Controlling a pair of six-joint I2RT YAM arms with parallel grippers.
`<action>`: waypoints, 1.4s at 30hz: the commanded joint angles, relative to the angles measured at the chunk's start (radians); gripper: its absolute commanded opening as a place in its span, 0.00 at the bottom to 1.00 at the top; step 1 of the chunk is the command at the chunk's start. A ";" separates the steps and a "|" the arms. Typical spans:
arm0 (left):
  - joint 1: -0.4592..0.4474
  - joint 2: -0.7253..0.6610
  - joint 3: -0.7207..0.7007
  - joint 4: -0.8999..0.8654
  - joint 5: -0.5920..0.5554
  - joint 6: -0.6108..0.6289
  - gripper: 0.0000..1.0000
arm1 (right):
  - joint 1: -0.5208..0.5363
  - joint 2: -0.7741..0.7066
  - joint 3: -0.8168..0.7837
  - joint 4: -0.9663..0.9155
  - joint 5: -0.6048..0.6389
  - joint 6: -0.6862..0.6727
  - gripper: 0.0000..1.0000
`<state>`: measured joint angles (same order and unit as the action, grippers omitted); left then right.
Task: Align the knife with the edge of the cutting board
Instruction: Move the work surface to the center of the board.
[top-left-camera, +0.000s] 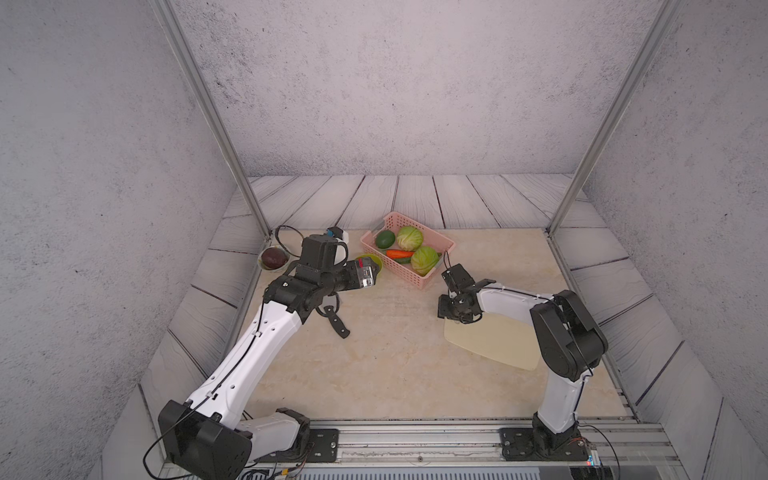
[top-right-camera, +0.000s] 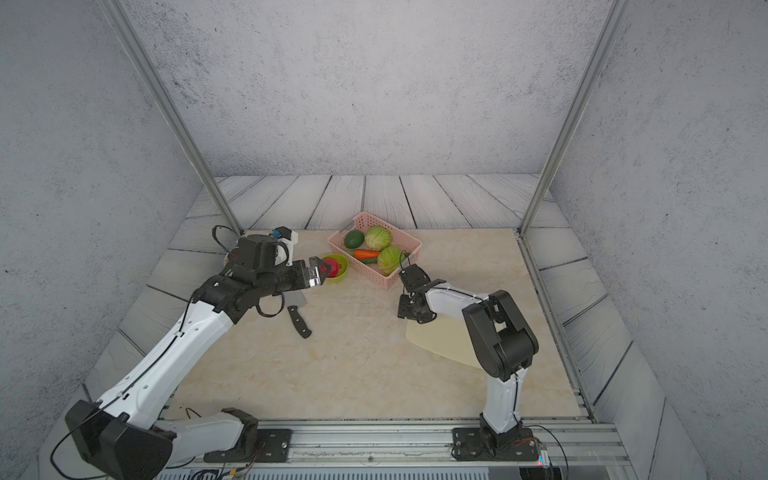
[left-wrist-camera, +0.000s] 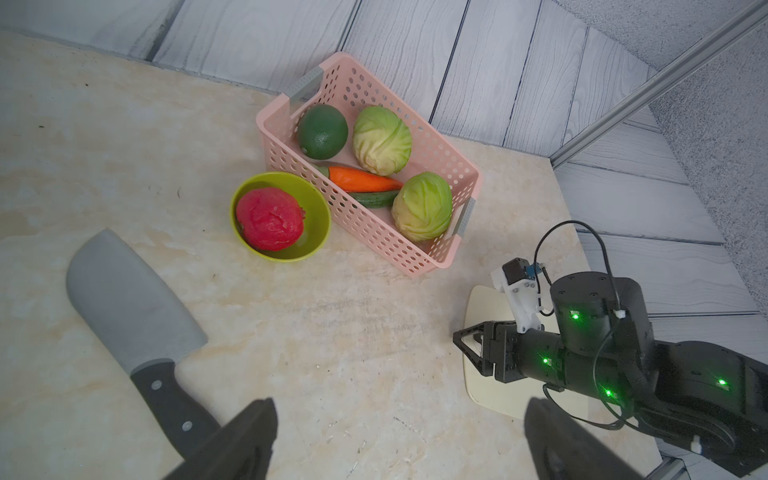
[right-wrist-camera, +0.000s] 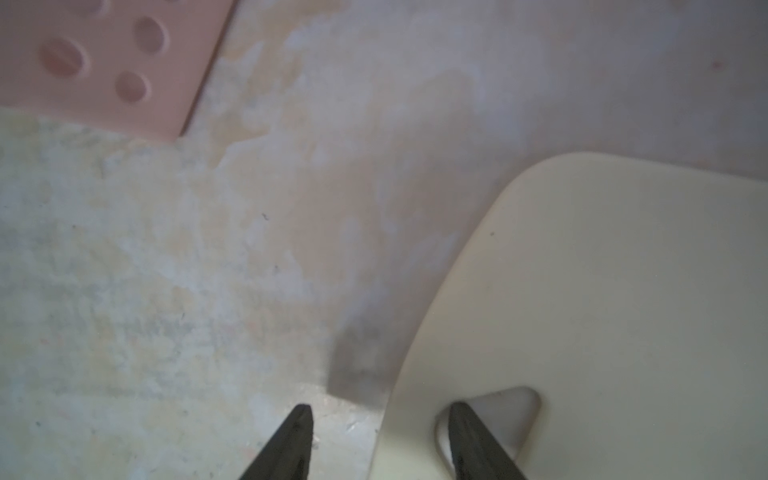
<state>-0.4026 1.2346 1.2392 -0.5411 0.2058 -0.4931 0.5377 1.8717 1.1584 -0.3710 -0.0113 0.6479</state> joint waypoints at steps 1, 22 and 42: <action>-0.009 -0.011 0.014 0.000 -0.009 0.016 0.98 | 0.045 0.041 0.012 -0.010 0.005 0.021 0.56; -0.005 0.015 0.019 -0.034 -0.109 0.018 0.98 | 0.321 0.113 0.126 -0.074 0.110 0.192 0.51; 0.042 0.072 0.029 -0.062 -0.149 0.015 0.98 | 0.396 0.059 0.229 -0.140 0.111 0.148 0.71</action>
<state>-0.3706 1.2881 1.2396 -0.5800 0.0669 -0.4931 0.9348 2.0045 1.3861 -0.4740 0.0986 0.8261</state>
